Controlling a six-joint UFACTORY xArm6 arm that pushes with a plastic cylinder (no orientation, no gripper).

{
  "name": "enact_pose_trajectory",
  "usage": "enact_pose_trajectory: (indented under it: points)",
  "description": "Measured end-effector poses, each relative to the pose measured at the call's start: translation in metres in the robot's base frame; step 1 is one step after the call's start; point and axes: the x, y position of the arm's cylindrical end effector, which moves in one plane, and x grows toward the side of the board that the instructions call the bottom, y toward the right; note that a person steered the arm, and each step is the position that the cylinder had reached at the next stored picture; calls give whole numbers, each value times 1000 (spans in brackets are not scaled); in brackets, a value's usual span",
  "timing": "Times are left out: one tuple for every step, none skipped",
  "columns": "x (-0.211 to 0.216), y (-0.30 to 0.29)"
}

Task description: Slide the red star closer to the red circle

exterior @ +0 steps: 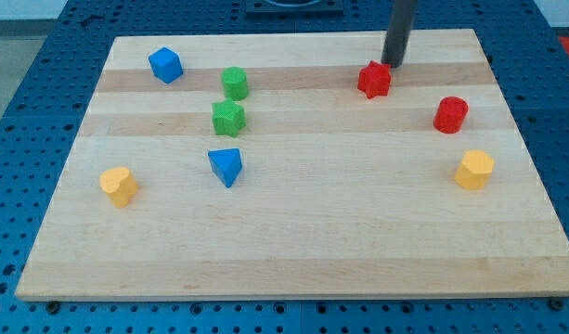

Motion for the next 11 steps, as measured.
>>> enact_pose_trajectory:
  points:
    - [-6, -24]
    - [25, -36]
    - [61, -45]
    - [72, -60]
    - [73, -103]
    - [96, -141]
    - [127, -142]
    - [132, -126]
    - [127, -121]
    - [108, -121]
    - [91, -105]
